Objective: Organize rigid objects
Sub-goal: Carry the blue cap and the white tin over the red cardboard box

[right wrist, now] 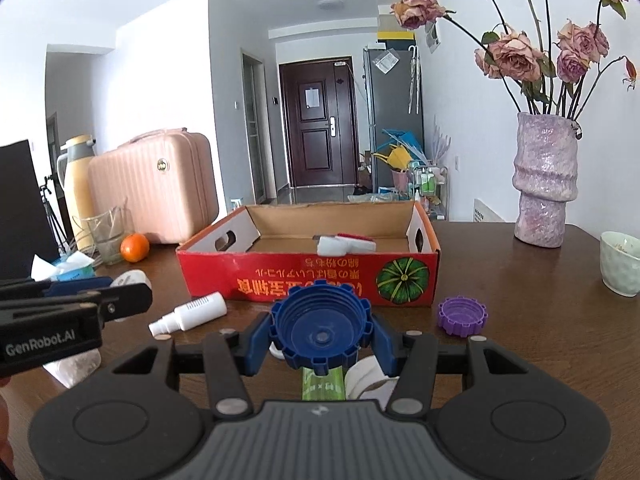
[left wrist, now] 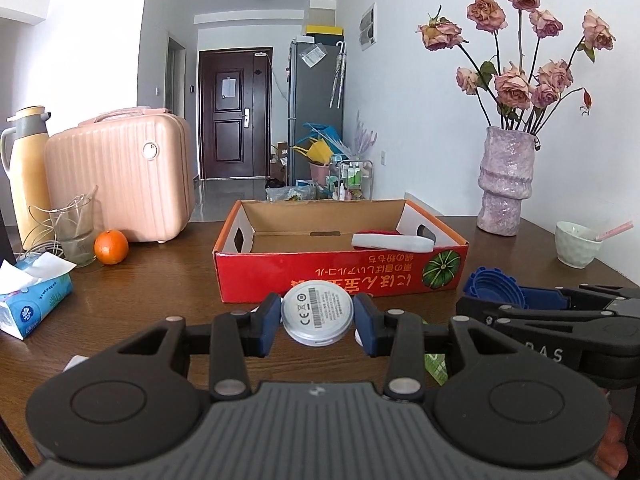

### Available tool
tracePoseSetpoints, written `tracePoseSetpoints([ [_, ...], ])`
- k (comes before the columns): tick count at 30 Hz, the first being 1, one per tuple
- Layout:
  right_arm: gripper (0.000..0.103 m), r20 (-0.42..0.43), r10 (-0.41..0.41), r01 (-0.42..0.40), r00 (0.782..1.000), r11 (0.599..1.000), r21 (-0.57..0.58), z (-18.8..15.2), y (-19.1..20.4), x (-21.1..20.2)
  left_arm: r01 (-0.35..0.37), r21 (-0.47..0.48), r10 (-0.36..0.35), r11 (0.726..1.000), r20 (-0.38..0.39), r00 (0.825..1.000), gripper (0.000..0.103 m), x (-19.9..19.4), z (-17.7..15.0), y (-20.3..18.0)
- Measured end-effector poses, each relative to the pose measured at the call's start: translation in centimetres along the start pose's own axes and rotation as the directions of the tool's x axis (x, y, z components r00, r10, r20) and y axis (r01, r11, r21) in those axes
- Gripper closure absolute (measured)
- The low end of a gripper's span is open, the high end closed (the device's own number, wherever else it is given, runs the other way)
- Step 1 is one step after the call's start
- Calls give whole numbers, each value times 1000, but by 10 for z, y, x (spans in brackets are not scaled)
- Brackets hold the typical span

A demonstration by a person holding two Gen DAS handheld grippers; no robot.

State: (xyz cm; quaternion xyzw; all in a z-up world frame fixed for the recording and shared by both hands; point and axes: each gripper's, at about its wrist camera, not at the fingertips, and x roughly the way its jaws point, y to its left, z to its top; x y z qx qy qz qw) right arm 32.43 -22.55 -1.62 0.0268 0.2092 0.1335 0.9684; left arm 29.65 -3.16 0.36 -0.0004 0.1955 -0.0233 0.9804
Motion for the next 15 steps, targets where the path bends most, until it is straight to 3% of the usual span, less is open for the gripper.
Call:
tracePoseSetpoints([
  [15, 51, 61, -23, 23, 998, 1000, 8, 38, -13, 10, 4, -31, -4, 999, 19, 1000, 62, 25, 39, -8],
])
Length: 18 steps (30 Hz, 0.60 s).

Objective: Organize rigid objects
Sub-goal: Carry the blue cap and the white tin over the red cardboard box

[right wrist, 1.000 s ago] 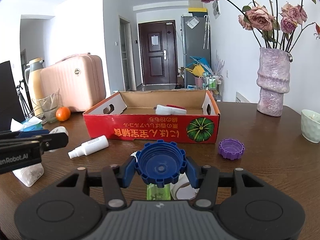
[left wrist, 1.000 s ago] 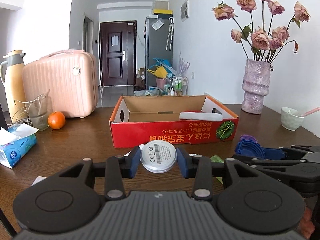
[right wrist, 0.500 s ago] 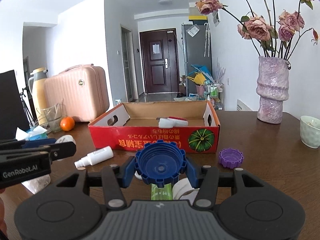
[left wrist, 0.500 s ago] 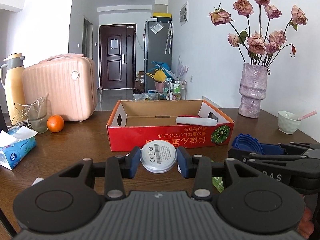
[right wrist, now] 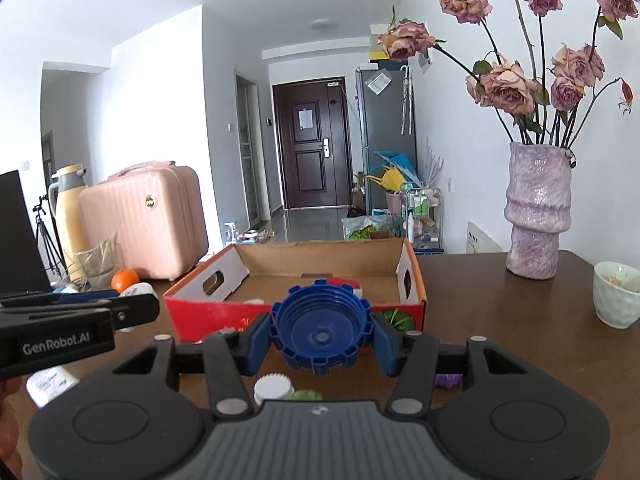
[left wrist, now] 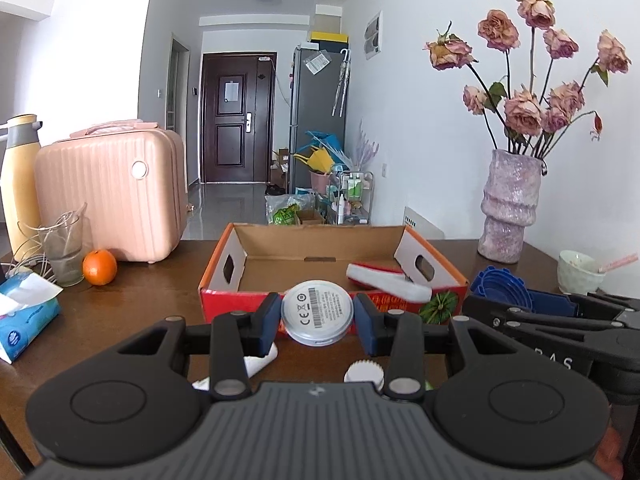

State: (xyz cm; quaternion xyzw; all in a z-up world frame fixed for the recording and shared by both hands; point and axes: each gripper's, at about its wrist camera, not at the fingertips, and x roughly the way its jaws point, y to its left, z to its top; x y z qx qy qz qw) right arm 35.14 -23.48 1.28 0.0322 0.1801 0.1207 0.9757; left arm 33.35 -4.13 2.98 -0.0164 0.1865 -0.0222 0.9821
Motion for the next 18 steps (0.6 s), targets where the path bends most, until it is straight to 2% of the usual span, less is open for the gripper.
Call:
tracePoseSetpoints([
  [9, 51, 14, -8, 7, 1000, 1000, 1, 22, -8, 29, -6, -27, 6, 1000, 9, 1000, 62, 33, 20, -3],
  [18, 51, -11, -7, 7, 1000, 1000, 12, 30, -20, 66, -23, -70, 22, 997, -4, 1000, 62, 72, 33, 4],
])
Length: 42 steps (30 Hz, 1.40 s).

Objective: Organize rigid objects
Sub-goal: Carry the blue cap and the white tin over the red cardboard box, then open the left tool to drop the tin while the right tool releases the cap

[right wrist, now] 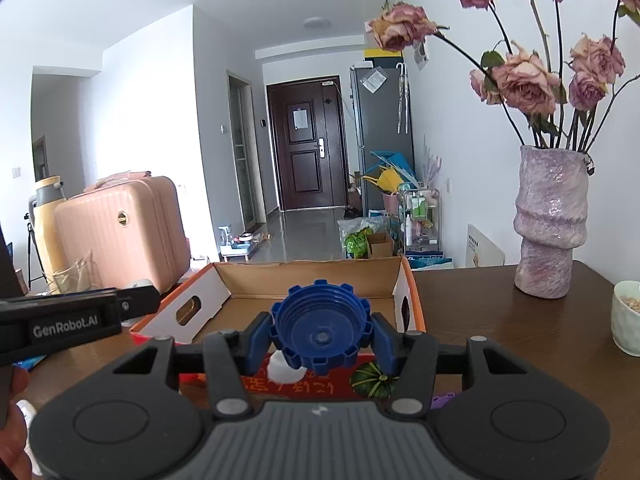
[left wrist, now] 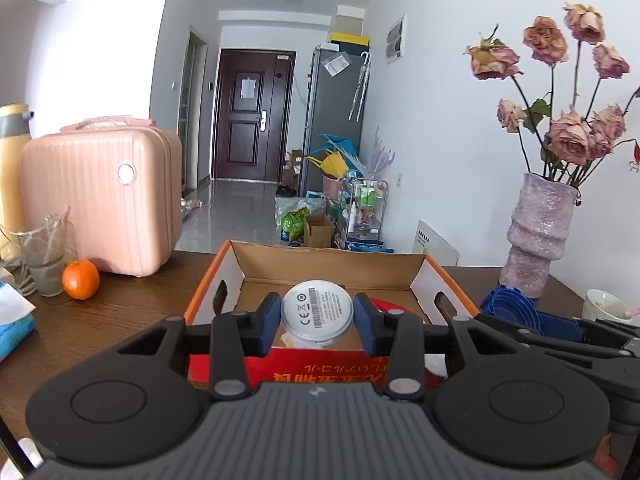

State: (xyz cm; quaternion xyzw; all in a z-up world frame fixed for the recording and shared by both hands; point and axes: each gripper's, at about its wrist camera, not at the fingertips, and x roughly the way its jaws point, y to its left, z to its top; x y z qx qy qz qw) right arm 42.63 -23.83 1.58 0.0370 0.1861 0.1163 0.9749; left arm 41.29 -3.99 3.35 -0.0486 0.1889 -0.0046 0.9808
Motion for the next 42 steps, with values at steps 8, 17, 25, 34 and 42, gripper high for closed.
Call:
tracePoseSetpoints([
  [8, 51, -18, -20, 20, 1000, 1000, 7, 7, -12, 31, -11, -7, 11, 1000, -40, 999, 62, 36, 4, -3],
  [17, 51, -34, -20, 20, 999, 1000, 6, 14, -18, 60, -33, -2, 33, 999, -54, 998, 62, 69, 9, -7],
  [25, 51, -44, -11, 11, 999, 1000, 8, 23, -20, 85, -49, 4, 49, 999, -79, 996, 62, 98, 12, -11],
  [34, 51, -68, -15, 13, 998, 1000, -18, 29, -15, 111, -74, 5, 74, 997, -97, 992, 62, 125, 17, -9],
  [42, 51, -106, -24, 21, 994, 999, -34, 32, -11, 132, -121, 5, 121, 993, -132, 984, 62, 147, 18, 0],
])
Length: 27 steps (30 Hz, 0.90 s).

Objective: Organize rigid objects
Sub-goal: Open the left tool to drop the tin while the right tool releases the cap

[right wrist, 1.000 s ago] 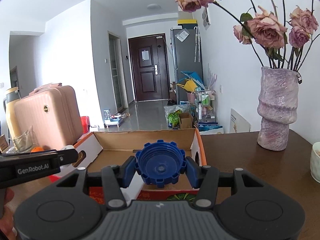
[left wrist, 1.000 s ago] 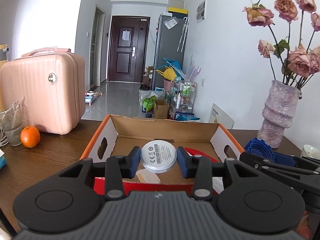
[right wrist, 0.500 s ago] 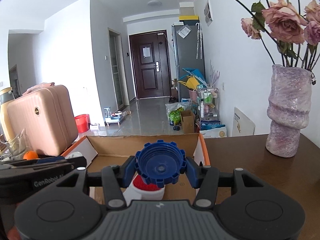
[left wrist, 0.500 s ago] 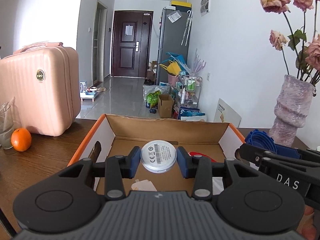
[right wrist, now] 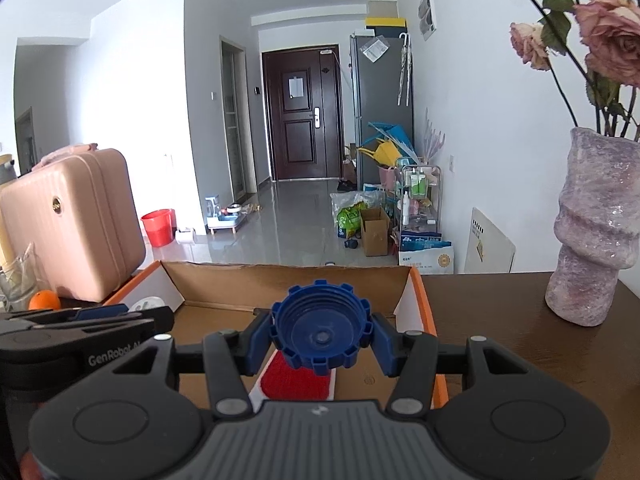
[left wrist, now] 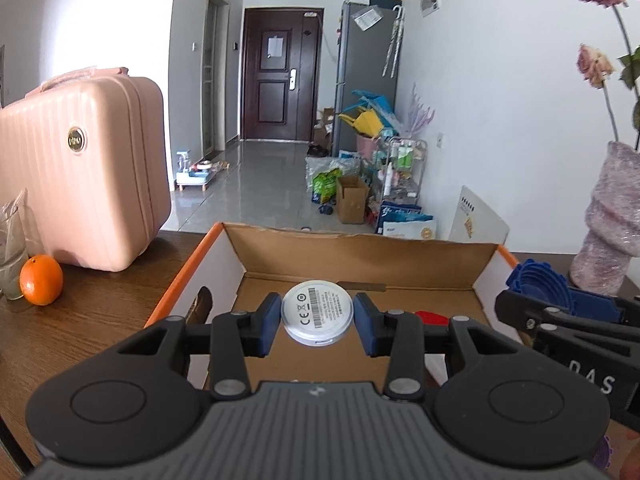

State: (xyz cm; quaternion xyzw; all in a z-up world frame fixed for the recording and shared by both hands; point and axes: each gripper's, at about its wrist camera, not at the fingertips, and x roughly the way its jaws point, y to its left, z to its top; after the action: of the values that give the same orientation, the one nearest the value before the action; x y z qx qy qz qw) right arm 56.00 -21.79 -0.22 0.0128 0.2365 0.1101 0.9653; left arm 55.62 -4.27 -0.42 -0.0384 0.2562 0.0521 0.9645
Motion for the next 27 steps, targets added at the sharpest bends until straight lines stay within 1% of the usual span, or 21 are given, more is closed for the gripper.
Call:
tracePoseSetpoints([
  [5, 51, -26, -10, 10, 1000, 1000, -8, 3, 1, 12, -32, -4, 32, 999, -21, 999, 62, 10, 1, 4],
  [10, 51, -55, -16, 16, 998, 1000, -6, 3, 0, 21, -73, -2, 73, 997, -66, 995, 62, 21, 1, 7],
  [13, 51, -68, -17, 17, 998, 1000, -4, 3, -1, 24, -82, -7, 81, 997, -87, 993, 62, 27, 0, 10],
  [20, 51, -79, -14, 14, 997, 1000, -7, 6, 1, 27, -95, -6, 94, 995, -103, 990, 62, 30, -1, 12],
  [21, 51, -80, -17, 17, 997, 1000, -1, 6, 0, 27, -94, -11, 93, 995, -99, 991, 60, 29, 0, 12],
  [22, 47, -81, -19, 19, 997, 1000, 0, 7, -1, 27, -93, -16, 91, 996, -90, 992, 49, 26, 0, 13],
  [23, 38, -81, -20, 20, 996, 1000, 2, 7, -1, 27, -100, -21, 98, 995, -83, 992, 42, 25, 0, 14],
  [24, 32, -77, -25, 25, 997, 1000, 6, 7, -2, 27, -113, -25, 111, 993, -72, 991, 27, 23, 1, 14],
  [25, 21, -72, -32, 33, 997, 999, 7, 7, -2, 26, -124, -30, 122, 992, -59, 991, 18, 21, 1, 14],
  [26, 16, -66, -36, 37, 997, 999, 6, 7, -1, 26, -133, -35, 131, 991, -47, 990, 16, 19, 2, 15],
  [27, 15, -64, -37, 37, 997, 999, 7, 7, -2, 26, -136, -41, 135, 990, -42, 990, 10, 17, 2, 16],
])
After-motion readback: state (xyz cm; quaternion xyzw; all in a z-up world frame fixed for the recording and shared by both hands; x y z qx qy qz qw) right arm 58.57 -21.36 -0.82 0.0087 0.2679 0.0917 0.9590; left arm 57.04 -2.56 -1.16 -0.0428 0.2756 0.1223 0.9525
